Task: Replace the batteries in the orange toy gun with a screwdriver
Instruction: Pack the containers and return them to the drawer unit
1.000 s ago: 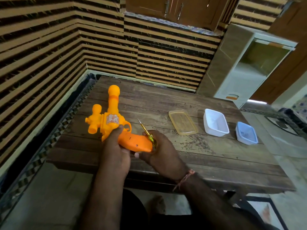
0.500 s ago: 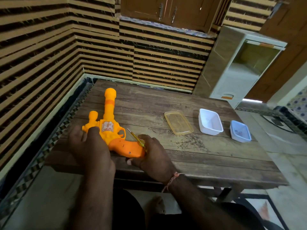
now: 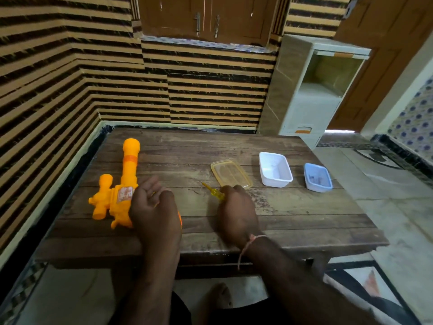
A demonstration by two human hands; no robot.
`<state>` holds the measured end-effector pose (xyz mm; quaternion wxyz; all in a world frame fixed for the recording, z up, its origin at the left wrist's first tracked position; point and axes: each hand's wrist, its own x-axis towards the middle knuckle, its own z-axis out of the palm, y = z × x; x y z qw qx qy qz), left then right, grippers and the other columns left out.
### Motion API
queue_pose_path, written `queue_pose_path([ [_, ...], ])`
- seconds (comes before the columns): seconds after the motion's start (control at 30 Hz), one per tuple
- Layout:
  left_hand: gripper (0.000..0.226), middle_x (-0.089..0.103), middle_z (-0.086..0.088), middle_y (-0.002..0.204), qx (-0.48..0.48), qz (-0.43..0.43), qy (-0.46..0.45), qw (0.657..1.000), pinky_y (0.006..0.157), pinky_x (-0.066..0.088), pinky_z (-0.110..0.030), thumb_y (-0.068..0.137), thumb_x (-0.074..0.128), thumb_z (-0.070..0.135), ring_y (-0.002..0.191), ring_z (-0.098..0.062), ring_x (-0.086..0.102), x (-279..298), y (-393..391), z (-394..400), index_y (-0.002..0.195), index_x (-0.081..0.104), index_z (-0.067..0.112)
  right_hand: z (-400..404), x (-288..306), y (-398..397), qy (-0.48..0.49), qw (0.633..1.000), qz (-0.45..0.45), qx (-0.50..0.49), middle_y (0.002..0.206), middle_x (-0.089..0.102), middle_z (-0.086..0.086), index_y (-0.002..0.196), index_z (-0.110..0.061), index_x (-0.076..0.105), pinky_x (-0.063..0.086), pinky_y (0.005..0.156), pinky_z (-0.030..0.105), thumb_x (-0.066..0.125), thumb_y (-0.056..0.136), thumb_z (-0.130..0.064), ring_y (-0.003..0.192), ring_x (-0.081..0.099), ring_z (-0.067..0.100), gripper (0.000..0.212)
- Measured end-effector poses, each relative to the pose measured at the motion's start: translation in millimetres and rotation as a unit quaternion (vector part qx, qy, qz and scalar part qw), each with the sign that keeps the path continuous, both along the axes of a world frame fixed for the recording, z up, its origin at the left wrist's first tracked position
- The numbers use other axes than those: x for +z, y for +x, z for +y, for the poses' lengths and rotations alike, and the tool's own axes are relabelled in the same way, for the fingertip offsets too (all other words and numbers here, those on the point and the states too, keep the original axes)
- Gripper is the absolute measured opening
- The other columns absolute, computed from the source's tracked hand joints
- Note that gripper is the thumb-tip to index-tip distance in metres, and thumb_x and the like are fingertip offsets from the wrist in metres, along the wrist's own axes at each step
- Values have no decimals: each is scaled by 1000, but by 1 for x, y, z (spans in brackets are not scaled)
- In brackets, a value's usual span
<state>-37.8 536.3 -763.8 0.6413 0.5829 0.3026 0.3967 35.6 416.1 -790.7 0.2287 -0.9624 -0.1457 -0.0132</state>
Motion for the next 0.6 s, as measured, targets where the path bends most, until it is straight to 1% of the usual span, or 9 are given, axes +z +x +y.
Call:
queue_pose_path([
  [0.07,30,65,1,106,-24,0,17,1000,70,41,1,89,59,-3,89,9,59,2,5,-6,116,64,10,15,-2,7,-48,998,-30,-14,116,59,8,122,-19,58,43,94,42,49,88,-13,111,53,31,36],
  [0.17,29,64,10,105,-60,9,55,997,69,43,-2,90,61,2,96,4,61,5,12,-10,112,63,22,30,-10,17,-92,995,-35,-15,117,60,7,118,-21,57,40,93,45,47,90,-18,112,51,29,30],
  [0.2,29,64,11,104,-68,11,63,996,69,43,-2,90,61,3,96,4,61,6,15,-10,111,62,24,31,-13,18,-90,995,-29,-9,117,61,7,118,-20,57,40,93,45,48,91,-22,112,51,29,29],
  [0.27,29,64,11,103,-75,11,77,994,69,44,-3,90,61,3,95,3,61,6,20,-10,110,62,24,23,-16,20,-62,997,-34,-4,116,61,6,116,-21,59,43,93,44,51,90,-38,109,52,29,32],
  [0.33,29,65,8,104,-85,12,87,993,69,45,-2,90,61,2,95,2,62,3,26,-11,112,63,20,3,-16,30,-60,994,-86,-18,113,61,6,114,-20,61,45,90,42,52,90,-47,106,53,28,37],
  [0.4,28,66,6,105,-102,14,88,991,70,45,-2,90,61,2,94,1,62,1,30,-13,113,63,18,-25,-11,47,-92,984,-143,-53,114,60,8,115,-16,61,46,87,42,52,92,-38,105,53,29,33],
  [0.47,27,66,5,104,-116,25,97,988,69,44,-2,90,61,1,93,1,62,-1,35,-19,111,63,19,-57,-7,68,-155,970,-159,-100,116,59,12,119,-12,59,47,83,42,51,92,-24,105,53,32,30],
  [0.53,28,66,4,104,-124,34,99,987,68,45,-2,90,61,0,91,1,62,-3,38,-24,108,63,20,-81,-4,84,-206,962,-131,-119,118,59,13,121,-11,58,46,84,41,50,92,-20,106,55,34,31],
  [0.6,28,68,3,103,-138,39,92,985,68,46,-4,89,60,-2,90,0,63,-5,42,-32,105,63,21,-97,-3,91,-235,961,-98,-106,114,62,11,118,-13,60,46,85,39,47,93,-18,105,58,33,29],
])
